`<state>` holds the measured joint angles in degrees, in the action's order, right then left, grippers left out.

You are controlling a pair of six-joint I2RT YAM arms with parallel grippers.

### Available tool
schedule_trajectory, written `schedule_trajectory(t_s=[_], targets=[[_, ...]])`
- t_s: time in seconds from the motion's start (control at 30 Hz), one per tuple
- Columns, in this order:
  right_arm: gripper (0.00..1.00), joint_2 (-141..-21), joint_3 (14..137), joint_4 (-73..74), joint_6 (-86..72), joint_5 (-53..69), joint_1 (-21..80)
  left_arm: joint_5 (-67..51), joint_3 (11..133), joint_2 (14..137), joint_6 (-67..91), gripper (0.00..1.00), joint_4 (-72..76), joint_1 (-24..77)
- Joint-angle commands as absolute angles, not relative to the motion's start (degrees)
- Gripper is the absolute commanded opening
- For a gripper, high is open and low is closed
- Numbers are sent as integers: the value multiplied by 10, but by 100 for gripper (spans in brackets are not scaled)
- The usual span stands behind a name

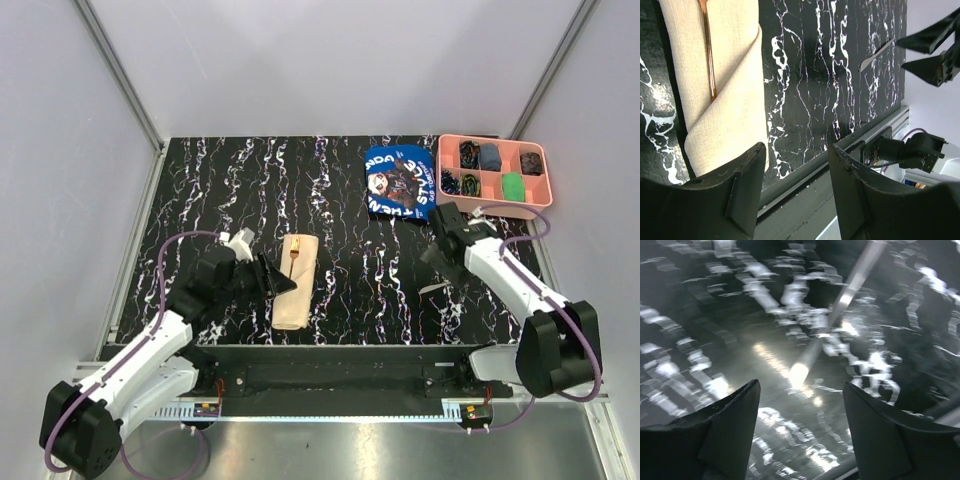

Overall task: Fold the napkin into a case and place the utensils inside
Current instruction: Pick up the knife from the corner of the board.

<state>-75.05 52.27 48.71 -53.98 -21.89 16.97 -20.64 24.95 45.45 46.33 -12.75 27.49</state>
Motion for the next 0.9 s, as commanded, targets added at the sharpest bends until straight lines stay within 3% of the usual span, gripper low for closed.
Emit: schedule_trajectory(t_s=[0.0,0.3,0.53,0.67,0.7,0.8,0.87], targets=[[74,-743,491,466,-518,-216,81,-236,295,473,444,56,-105,276],[71,-867,507,417,-493,-234,26,-243,311,483,439,56,-102,280],[54,-932,519,381,-490,-198,9,-243,313,488,436,56,-107,280],[25,-947,501,352,-491,-141,8,-247,316,491,438,56,-108,280],[14,-948,488,347,-495,-132,8,-247,318,490,438,56,-108,280],[0,-929,467,330,-502,-119,8,-250,321,490,439,56,-112,280],[0,-919,458,317,-487,-109,8,-254,323,489,440,56,-115,281]])
